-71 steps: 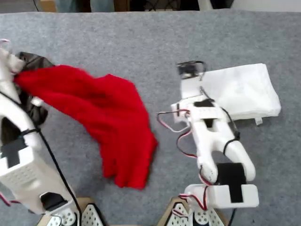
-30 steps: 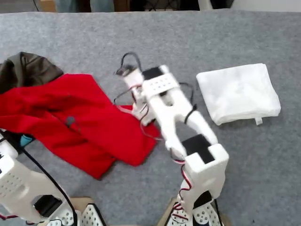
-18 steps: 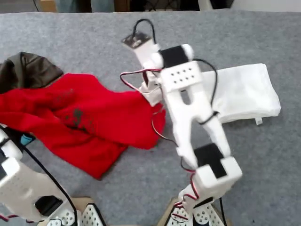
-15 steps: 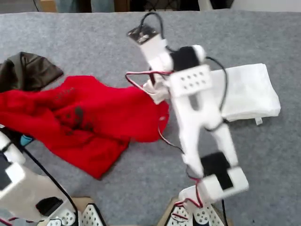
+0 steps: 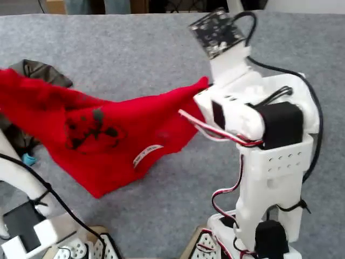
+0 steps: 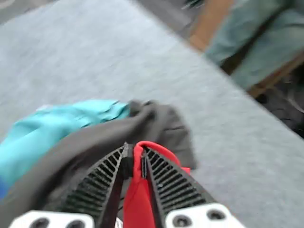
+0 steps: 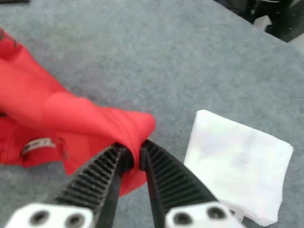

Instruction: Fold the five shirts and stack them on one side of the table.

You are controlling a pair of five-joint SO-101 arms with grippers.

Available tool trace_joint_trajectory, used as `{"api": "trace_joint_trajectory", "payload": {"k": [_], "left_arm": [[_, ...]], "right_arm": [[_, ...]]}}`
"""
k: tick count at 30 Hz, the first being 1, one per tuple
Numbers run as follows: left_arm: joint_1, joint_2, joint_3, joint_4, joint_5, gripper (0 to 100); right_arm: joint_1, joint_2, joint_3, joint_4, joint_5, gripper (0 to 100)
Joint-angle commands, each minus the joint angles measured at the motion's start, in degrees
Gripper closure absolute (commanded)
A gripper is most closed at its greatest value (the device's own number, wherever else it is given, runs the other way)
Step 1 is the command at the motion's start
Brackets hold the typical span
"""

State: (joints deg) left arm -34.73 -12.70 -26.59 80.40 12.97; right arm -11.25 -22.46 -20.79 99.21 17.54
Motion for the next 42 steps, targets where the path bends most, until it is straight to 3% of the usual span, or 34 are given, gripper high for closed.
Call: {"api": "trace_joint_trajectory", "payload": {"k": [1,7,14,18,22,27,34,42], "left_arm": [[4.35,-2.46,-0.31,-2.11,0.79,97],[5.58,-1.76,0.75,-1.14,0.97,97],[5.49,-1.76,12.00,-2.99,2.37,97],[2.15,-2.37,19.12,-9.41,2.46,97],[-1.36,-1.93,21.76,-12.40,2.46,97],[-4.09,-2.02,22.20,-13.01,2.37,97],[-4.26,-2.37,23.34,-12.66,2.37,97],[-4.53,-2.46,27.30,-12.57,2.37,97]], "right_arm": [[4.40,1.10,-0.66,-6.95,0.44,98.4],[7.91,12.79,5.76,-24.35,6.15,98.4],[7.12,30.37,6.37,-48.62,8.88,97.5],[6.77,35.38,4.62,-52.48,5.71,82.8],[6.33,32.84,4.26,-47.65,3.52,70.2],[3.52,27.03,4.62,-31.12,3.16,69.8],[-13.27,25.98,4.70,-2.20,2.55,69.8],[-26.55,39.43,4.70,-1.23,-13.10,69.8]]}}
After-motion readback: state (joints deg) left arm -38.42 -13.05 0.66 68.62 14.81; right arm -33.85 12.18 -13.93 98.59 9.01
